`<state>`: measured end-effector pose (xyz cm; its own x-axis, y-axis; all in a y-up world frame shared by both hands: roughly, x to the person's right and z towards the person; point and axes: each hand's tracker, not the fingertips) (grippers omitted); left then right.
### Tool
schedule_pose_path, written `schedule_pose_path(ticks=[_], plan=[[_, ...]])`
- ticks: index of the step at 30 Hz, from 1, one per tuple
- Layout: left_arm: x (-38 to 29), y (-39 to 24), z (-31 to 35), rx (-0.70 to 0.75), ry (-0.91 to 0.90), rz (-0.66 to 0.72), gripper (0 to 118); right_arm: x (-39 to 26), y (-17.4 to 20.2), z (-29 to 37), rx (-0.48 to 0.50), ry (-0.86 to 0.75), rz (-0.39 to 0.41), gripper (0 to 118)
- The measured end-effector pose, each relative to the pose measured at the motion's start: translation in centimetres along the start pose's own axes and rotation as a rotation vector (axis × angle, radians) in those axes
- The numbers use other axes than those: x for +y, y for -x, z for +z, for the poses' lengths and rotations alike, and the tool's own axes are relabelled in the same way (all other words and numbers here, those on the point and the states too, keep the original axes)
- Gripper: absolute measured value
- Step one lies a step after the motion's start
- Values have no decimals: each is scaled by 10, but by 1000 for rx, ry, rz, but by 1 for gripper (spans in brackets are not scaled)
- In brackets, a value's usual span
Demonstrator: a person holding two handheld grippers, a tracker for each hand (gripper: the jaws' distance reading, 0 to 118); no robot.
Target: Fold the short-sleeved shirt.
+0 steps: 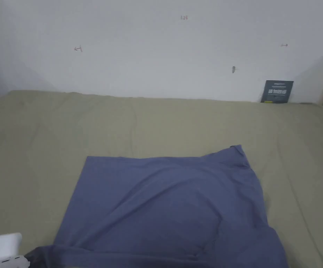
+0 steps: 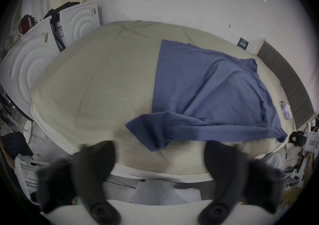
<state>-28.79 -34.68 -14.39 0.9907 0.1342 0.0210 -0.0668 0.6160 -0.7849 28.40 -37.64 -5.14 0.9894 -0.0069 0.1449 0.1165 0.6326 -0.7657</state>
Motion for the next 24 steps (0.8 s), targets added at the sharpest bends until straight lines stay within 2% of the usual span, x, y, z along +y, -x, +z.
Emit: schedule_pose_path(ticks=[1,3,7,8,10,11,12,13,14,22,23,24], plan=[[-2,2,-1,25,-47,5,0,-2,-1,0,-4,-20,-9,0],[-6,7,-1,21,14,2,0,1,-2,3,27,-1,10,0],[-8,21,-13,-19,65,2,0,1,-1,1,17,-8,13,0],[-10,19,-13,-10,58,-15,5,1,-3,0,17,-7,8,0],[-10,20,-16,-33,67,0,74,1,1,0,21,-2,5,0],[-8,20,-19,-35,72,11,91,2,2,0,22,0,7,0],[-6,21,-24,-24,77,21,91,2,1,-1,26,3,12,0],[-7,21,-20,-3,45,-3,118,3,1,-2,22,3,16,0],[5,22,-14,-4,-14,1,116,2,5,0,21,2,18,0],[22,15,-55,-3,70,36,117,2,8,-6,28,16,19,0],[23,13,-57,7,68,46,115,2,8,-7,28,17,18,0],[25,16,-62,2,66,63,108,2,8,-7,28,20,20,0]])
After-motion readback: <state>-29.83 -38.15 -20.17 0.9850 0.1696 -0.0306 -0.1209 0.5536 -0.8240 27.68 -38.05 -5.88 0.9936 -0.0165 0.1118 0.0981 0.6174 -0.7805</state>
